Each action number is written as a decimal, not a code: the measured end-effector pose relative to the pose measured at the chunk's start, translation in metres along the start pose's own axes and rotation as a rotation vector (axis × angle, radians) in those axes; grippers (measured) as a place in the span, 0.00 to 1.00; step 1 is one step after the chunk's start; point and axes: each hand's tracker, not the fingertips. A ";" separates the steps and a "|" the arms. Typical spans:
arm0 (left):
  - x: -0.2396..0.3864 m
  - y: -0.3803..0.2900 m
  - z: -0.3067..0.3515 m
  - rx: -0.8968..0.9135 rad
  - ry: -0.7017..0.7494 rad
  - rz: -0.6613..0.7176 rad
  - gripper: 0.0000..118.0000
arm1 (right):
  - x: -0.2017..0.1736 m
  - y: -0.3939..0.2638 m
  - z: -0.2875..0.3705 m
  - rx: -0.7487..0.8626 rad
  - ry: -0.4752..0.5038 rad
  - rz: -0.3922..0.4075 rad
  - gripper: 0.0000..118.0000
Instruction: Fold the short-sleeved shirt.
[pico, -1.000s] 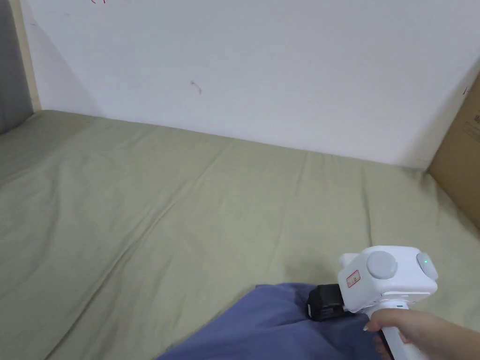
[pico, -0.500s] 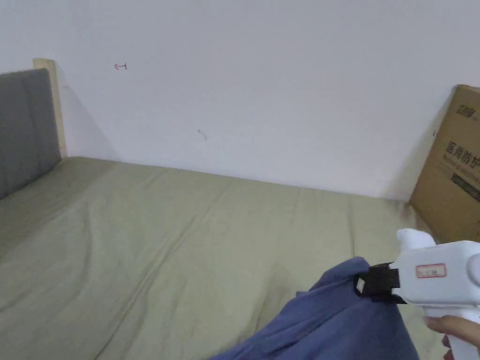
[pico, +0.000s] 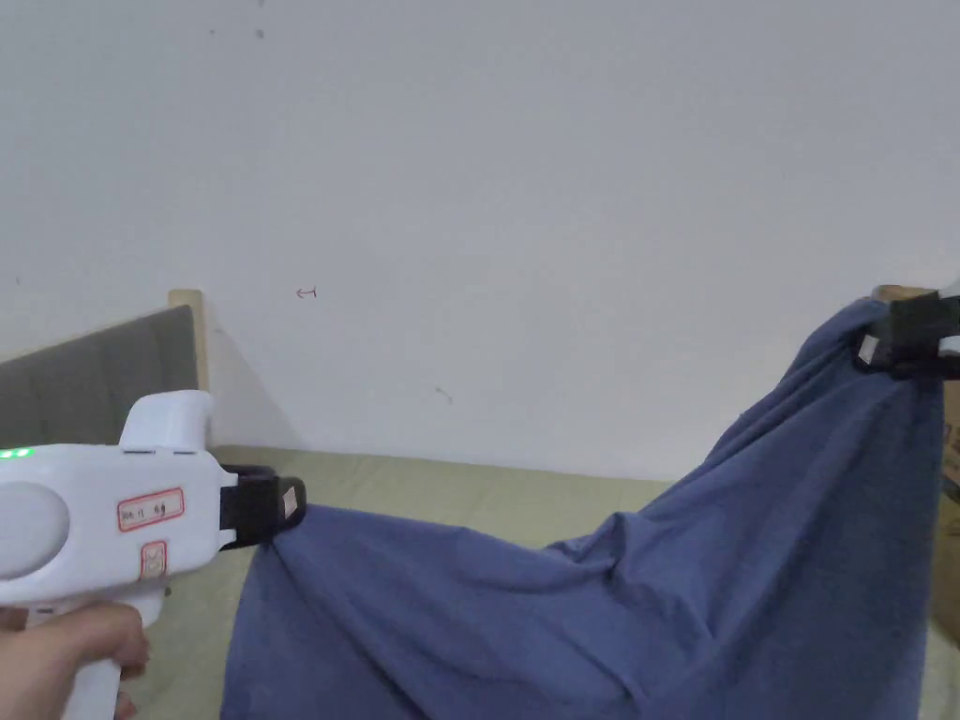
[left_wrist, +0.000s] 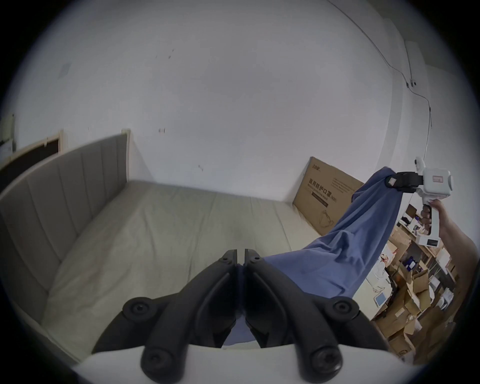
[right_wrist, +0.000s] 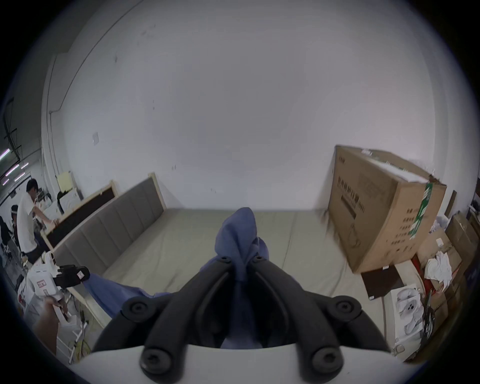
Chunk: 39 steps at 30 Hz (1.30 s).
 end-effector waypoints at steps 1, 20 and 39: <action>-0.001 0.014 -0.003 0.009 0.005 -0.006 0.04 | 0.000 0.012 -0.001 0.019 0.006 -0.013 0.04; -0.040 0.144 -0.172 0.196 0.084 0.116 0.04 | 0.020 0.104 -0.176 0.250 -0.147 -0.032 0.04; -0.095 -0.288 -0.136 -0.399 0.043 0.328 0.04 | 0.113 -0.424 -0.099 -0.560 -0.081 -0.277 0.04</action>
